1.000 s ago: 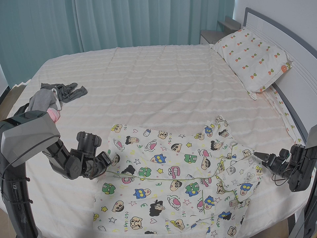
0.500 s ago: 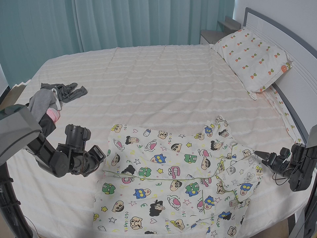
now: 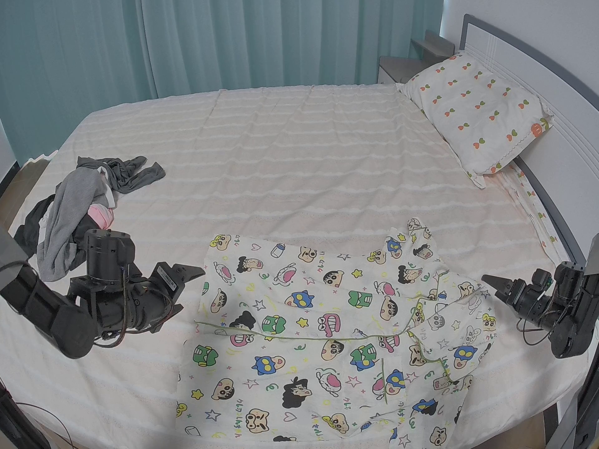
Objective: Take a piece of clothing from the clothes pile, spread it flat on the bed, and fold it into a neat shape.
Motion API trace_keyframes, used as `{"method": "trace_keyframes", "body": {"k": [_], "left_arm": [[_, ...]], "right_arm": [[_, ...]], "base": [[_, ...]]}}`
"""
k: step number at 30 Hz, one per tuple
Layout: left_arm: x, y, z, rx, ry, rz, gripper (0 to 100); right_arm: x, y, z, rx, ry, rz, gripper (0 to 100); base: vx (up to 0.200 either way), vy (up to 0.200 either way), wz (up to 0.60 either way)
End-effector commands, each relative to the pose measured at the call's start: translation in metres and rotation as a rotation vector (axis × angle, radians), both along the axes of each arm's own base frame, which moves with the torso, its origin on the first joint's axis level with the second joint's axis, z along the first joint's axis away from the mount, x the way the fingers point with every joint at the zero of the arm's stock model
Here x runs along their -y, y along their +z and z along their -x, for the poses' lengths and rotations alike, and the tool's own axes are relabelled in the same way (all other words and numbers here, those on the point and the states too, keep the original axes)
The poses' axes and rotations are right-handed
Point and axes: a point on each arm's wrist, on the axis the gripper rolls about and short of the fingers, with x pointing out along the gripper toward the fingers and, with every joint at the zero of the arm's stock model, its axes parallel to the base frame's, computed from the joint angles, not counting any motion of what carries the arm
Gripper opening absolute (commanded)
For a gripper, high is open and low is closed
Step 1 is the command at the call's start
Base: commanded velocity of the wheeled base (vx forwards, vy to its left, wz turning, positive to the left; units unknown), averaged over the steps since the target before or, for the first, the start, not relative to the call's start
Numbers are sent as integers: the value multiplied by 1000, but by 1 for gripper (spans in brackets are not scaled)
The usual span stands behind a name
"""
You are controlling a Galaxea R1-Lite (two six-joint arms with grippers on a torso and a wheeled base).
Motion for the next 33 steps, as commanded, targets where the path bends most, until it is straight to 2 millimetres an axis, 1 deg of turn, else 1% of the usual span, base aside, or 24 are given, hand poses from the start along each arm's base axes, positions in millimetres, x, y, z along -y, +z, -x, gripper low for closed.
{"method": "trace_keyframes", "body": {"k": [1, 2, 3, 6, 7, 9, 11, 12, 13, 14, 18, 19, 20, 21, 25, 28, 30, 33], "left_arm": [[-6, 7, 30, 64, -52, 75, 100], [-6, 7, 31, 68, -55, 78, 100], [-5, 6, 33, 74, -64, 80, 100], [-3, 3, 33, 66, -73, 80, 100], [-3, 2, 33, 61, -73, 79, 100], [-3, -3, 33, 40, -72, 75, 100], [-3, -6, 33, 26, -71, 72, 100], [-3, -6, 33, 26, -71, 72, 100], [-2, -9, 32, 16, -73, 69, 100], [-2, -10, 32, 11, -72, 68, 100], [0, -14, 36, -6, -82, 66, 100], [0, -14, 36, -6, -83, 66, 100], [0, -14, 37, -6, -85, 66, 100], [1, -14, 37, -9, -89, 65, 100], [2, -16, 38, -17, -92, 64, 100], [2, -16, 38, -17, -95, 64, 100], [4, -16, 39, -19, -103, 63, 100], [5, -16, 39, -16, -106, 64, 100]], "right_arm": [[4, 35, -31, 142, 7, 29, 100], [3, 36, -34, 142, 12, 28, 100], [-3, 49, -54, 132, 44, 24, 100], [-11, 62, -83, 46, 78, 1, 100], [-14, 63, -88, 34, 86, -2, 100], [-23, 73, -118, -1, 106, -17, 100], [-32, 71, -136, -29, 122, -42, 100], [-33, 71, -137, -32, 124, -45, 100], [-40, 66, -155, -44, 137, -63, 100], [-42, 63, -164, -44, 141, -65, 100], [-54, 61, -182, -39, 169, -64, 100], [-55, 59, -188, -53, 172, -65, 100], [-56, 58, -189, -57, 173, -65, 100], [-58, 57, -195, -77, 177, -67, 100], [-58, 51, -208, -103, 168, -67, 100], [-60, 46, -211, -124, 164, -65, 100], [-66, 39, -212, -143, 170, -64, 100], [-66, 35, -212, -148, 170, -64, 100]], "base": [[0, 0, 0], [0, 0, 0], [0, 0, 0], [0, 0, 0], [0, 0, 0], [0, 0, 0], [0, 0, 0], [0, 0, 0], [0, 0, 0], [0, 0, 0], [0, 0, 0], [0, 0, 0], [0, 0, 0], [0, 0, 0], [0, 0, 0], [0, 0, 0], [0, 0, 0], [0, 0, 0]]}}
